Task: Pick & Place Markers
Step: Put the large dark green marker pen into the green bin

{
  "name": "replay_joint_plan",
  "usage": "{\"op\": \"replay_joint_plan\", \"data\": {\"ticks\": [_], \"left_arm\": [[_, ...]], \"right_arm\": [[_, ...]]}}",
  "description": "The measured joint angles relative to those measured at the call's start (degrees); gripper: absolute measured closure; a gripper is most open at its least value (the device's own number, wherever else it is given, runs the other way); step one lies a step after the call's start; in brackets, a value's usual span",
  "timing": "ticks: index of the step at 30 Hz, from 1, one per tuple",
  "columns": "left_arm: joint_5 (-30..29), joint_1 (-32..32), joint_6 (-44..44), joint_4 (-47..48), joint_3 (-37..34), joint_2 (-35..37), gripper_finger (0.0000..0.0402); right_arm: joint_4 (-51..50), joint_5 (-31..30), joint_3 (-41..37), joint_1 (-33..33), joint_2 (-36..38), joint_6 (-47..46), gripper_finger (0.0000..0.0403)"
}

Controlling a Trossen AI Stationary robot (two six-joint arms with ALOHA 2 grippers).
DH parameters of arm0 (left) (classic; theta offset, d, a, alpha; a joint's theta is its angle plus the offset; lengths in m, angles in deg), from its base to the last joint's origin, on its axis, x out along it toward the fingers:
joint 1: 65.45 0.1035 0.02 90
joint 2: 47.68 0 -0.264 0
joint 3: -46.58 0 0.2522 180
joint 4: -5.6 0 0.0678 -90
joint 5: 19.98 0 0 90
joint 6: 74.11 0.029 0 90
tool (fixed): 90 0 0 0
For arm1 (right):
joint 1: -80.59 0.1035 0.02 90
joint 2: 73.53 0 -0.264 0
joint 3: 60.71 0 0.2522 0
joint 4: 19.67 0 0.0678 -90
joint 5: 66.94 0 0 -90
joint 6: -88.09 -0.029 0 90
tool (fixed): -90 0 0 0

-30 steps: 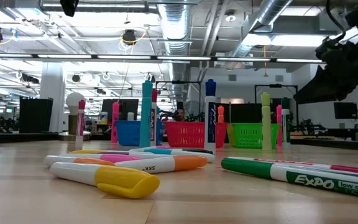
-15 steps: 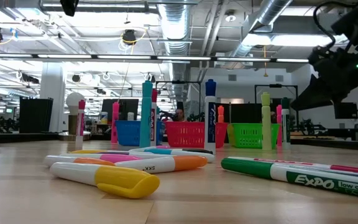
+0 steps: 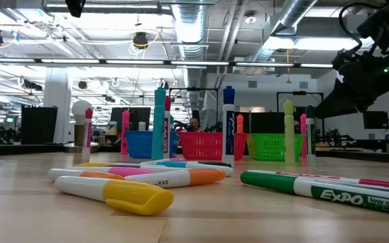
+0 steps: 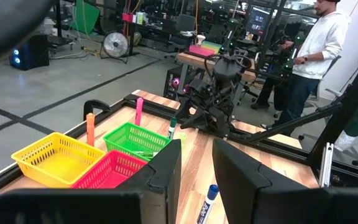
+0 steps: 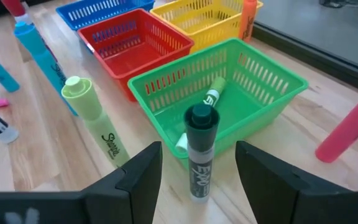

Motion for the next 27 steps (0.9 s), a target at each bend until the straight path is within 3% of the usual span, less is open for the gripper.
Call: {"op": "replay_joint_plan", "data": {"ticks": [15, 27], "left_arm": [[0.0, 0.0, 0.0, 0.0, 0.0, 0.0, 0.0310], [0.0, 0.0, 0.0, 0.0, 0.0, 0.0, 0.0310]], "right_arm": [[0.6, 3.1, 0.0, -2.6, 0.0, 1.5, 0.0209], [4.8, 4.2, 0.0, -2.9, -5.2, 3.0, 0.0211]]}}
